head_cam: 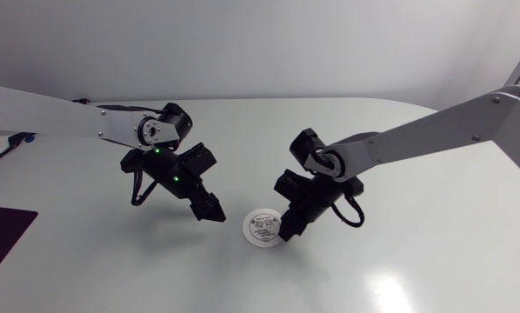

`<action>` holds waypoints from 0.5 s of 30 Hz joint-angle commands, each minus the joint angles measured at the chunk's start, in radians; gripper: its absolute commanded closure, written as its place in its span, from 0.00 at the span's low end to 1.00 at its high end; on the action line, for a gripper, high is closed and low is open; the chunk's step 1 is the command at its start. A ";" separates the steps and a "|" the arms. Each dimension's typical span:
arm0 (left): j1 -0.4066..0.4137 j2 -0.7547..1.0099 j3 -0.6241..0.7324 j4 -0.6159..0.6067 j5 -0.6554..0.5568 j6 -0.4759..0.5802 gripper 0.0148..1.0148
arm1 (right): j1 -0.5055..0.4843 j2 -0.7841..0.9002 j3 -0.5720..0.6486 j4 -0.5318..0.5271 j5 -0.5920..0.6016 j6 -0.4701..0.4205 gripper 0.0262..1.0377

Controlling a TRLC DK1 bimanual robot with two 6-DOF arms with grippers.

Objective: Turn the coaster over.

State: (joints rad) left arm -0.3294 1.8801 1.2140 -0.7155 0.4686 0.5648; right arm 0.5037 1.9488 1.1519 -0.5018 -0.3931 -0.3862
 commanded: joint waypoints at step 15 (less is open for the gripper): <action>-0.031 0.271 0.214 -0.128 0.041 -0.011 0.51 | 0.087 0.162 0.164 -0.072 0.033 0.003 0.92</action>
State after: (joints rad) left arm -0.3508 2.1063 1.3922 -0.8330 0.4931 0.5713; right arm 0.5762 2.0602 1.3319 -0.5468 -0.3763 -0.3855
